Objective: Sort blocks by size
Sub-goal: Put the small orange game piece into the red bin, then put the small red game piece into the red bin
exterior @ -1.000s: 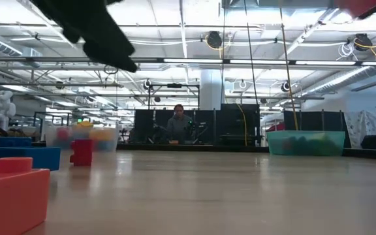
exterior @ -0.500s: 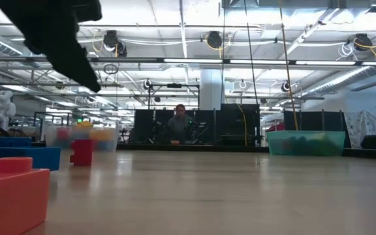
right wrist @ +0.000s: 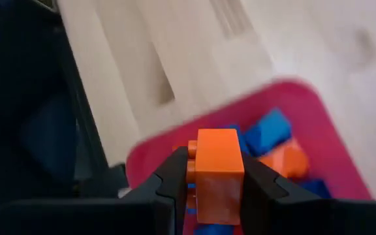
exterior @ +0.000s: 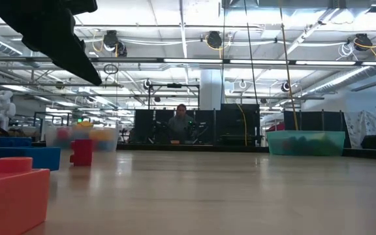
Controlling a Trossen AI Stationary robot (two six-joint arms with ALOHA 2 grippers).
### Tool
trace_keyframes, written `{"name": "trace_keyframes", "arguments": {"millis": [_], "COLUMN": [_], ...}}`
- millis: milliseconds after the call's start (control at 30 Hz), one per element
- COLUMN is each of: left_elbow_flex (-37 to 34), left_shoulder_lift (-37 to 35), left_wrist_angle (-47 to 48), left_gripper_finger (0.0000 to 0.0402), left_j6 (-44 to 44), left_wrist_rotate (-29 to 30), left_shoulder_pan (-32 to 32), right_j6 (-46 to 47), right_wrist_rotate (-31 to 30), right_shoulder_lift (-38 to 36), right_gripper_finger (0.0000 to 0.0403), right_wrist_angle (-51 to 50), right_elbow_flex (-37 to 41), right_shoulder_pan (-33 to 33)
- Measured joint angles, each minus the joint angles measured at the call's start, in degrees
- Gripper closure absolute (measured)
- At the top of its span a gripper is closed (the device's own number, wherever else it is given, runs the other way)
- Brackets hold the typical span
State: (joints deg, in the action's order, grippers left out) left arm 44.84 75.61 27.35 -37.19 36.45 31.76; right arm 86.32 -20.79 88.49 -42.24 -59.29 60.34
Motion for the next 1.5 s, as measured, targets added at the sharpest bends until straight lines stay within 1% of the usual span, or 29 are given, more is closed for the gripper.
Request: {"name": "trace_keyframes", "arguments": {"millis": [67, 133, 233, 367, 467, 533, 633, 700, 833, 933, 1100, 1267, 1500], "left_elbow_flex": [0.00, -0.13, -0.22, -0.22, -0.22, -0.24, -1.48, -3.53, -8.10, -9.64, -9.91, -9.92, -9.92], "left_shoulder_lift": [0.00, 0.00, 0.00, 0.00, 0.02, 0.36, 1.20, 2.15, 4.64, 6.11, 9.02, 12.93, 17.07], "left_wrist_angle": [0.12, 0.19, 1.48, 1.96, 2.26, 2.78, 1.35, -2.39, -9.99, -14.95, -23.35, -25.97, -25.90], "left_gripper_finger": [0.0048, 0.0048, 0.0048, 0.0048, 0.0048, 0.0048, 0.0048, 0.0048, 0.0048, 0.0048, 0.0048, 0.0048, 0.0048], "left_j6": [0.04, 0.09, 0.44, 0.44, 0.41, 0.02, 0.07, 0.13, 0.12, 1.10, 6.39, 7.50, 1.56], "left_wrist_rotate": [-0.36, -0.41, -1.18, -1.31, -0.11, 1.86, 3.81, 3.98, 3.94, 3.49, -1.19, -1.78, -1.33], "left_shoulder_pan": [0.32, 0.68, 1.17, 2.04, 2.73, 2.87, 2.73, 2.23, 1.56, 1.67, 1.65, 1.63, 1.31], "right_j6": [2.27, 3.99, 4.70, 6.40, 11.92, 17.11, 24.50, 26.76, 26.55, 25.19, 21.42, 18.44, 17.63], "right_wrist_rotate": [2.55, 3.64, 2.89, 1.42, 1.25, 1.24, 1.20, 1.17, -0.91, -3.49, -7.00, -10.50, -10.89], "right_shoulder_lift": [0.01, 0.02, 0.04, 0.04, 0.04, 0.04, 0.05, 0.07, 0.07, 0.07, 0.07, 0.07, 0.07], "right_gripper_finger": [0.0321, 0.0317, 0.0300, 0.0259, 0.0232, 0.0223, 0.0220, 0.0223, 0.0234, 0.0240, 0.0243, 0.0243, 0.0243], "right_wrist_angle": [-0.41, -0.76, 0.43, -0.32, -6.16, -10.42, -15.10, -16.06, -15.43, -13.65, -8.96, -5.80, -4.18], "right_elbow_flex": [0.00, 0.00, 0.00, 0.00, 0.01, 0.02, 0.04, 0.04, 0.04, 0.04, 0.04, 0.04, 0.04], "right_shoulder_pan": [0.20, 0.34, 0.52, 0.52, 0.52, 0.52, 0.52, 0.52, 0.49, 0.49, 0.49, 0.49, 0.49]}}
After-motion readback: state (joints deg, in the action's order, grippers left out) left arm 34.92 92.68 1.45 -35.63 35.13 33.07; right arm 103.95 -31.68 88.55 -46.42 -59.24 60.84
